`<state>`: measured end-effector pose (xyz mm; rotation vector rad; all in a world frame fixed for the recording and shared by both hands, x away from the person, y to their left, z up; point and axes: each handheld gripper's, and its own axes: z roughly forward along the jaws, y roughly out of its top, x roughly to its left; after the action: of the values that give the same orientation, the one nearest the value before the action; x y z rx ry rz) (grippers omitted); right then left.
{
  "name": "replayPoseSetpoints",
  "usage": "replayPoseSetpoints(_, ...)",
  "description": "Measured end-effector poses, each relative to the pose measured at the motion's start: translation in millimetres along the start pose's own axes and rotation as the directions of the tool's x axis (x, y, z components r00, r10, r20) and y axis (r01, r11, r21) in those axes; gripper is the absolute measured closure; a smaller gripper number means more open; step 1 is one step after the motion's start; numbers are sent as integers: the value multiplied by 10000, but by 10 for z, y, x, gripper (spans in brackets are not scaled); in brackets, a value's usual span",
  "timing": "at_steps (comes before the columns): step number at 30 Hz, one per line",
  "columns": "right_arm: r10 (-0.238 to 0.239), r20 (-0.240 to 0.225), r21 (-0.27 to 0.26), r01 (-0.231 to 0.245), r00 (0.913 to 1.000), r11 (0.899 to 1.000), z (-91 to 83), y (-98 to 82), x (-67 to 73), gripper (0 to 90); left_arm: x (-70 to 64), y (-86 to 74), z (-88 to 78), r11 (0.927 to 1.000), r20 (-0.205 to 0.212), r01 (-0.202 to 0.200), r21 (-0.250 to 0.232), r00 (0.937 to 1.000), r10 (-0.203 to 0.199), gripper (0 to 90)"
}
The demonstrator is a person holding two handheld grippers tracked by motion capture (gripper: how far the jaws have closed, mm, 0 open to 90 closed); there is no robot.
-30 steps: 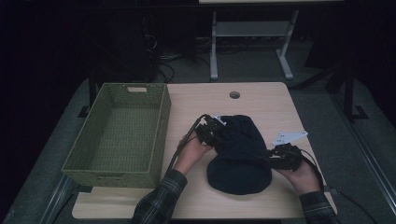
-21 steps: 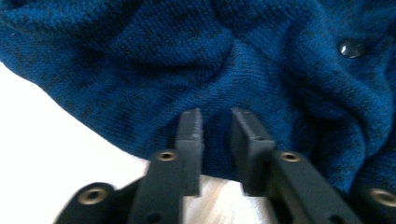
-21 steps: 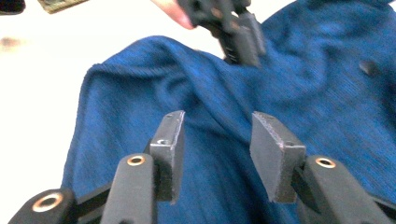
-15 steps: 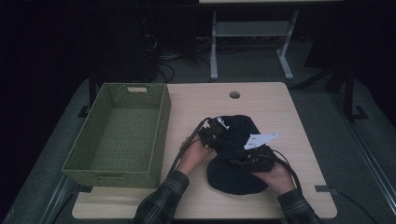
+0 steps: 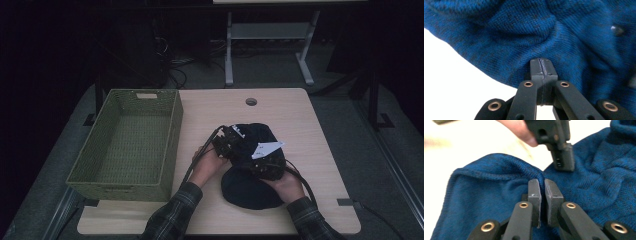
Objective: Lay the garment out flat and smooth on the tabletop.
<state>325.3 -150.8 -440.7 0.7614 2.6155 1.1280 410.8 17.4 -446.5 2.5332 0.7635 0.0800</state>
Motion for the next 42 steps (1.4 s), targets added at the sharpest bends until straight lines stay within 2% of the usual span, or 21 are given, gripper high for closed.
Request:
replayPoseSetpoints(4,-196,-548,-214,185,9983,9996,-80,-11,34,844,93,-16,-23,10000,-368,70,47,9993,-68,900)
replayPoseSetpoints(6,-251,-797,-285,229,9965,9993,-106,-24,43,849,152,-29,-30,9998,-410,171,-35,9990,-172,900)
replayPoseSetpoints(10,-257,-834,-191,241,9962,9995,-115,-52,54,845,219,-52,-36,9988,-286,433,-232,9986,-439,900)
replayPoseSetpoints(11,-267,-811,-113,259,9964,9996,-100,-60,52,825,212,-53,-38,9989,-321,412,-233,9986,-420,900)
replayPoseSetpoints(13,-122,-921,-82,115,9957,9999,-62,-96,49,679,203,-57,-47,9992,-357,345,-180,9987,-351,900)
replayPoseSetpoints(14,-122,-921,-82,115,9957,9999,-62,-96,49,679,208,-63,-58,9991,-274,375,-208,9989,-381,900)
replayPoseSetpoints(15,-94,-863,-59,89,9962,9999,-67,-107,49,657,200,-73,-75,9983,-227,485,-320,9985,-493,899)
replayPoseSetpoints(16,-91,-876,-81,84,9961,9999,-86,-118,43,654,198,-83,-106,9986,-226,427,-322,9988,-434,898)
replayPoseSetpoints(20,208,-798,-615,-258,9966,9978,-266,-170,-3,640,125,-136,-254,9973,-151,379,-630,9991,-389,891)
replayPoseSetpoints(24,643,-501,-826,-683,9967,9942,-463,-281,-79,684,-2,-227,-398,9950,61,224,-973,9997,-219,898)
replayPoseSetpoints(27,920,-257,-976,-940,9954,9908,-586,-401,-163,739,-113,-282,-453,9961,91,-73,-878,9999,81,898)
replayPoseSetpoints(29,1218,-195,-882,-1231,9924,9885,-639,-474,-212,759,-178,-306,-451,9961,196,-131,-873,9997,148,898)
replayPoseSetpoints(30,1349,28,-789,-1343,9909,9878,-667,-542,-258,791,-208,-317,-441,9958,247,-174,-895,9995,197,898)
replayPoseSetpoints(32,1452,158,-734,-1437,9893,9869,-675,-573,-281,809,-253,-332,-401,9967,218,-335,-741,9991,352,898)
replayPoseSetpoints(36,1772,560,-336,-1755,9826,9839,-675,-666,-398,882,-291,-385,-264,9988,211,-352,-347,9991,359,898)
replayPoseSetpoints(39,1841,736,112,-1854,9801,9826,-614,-731,-454,897,-291,-430,-200,9993,127,-356,-99,9993,357,899)
replayPoseSetpoints(42,1835,840,744,-1898,9794,9790,-534,-770,-461,897,-275,-450,-207,9995,168,-268,-179,9995,271,899)
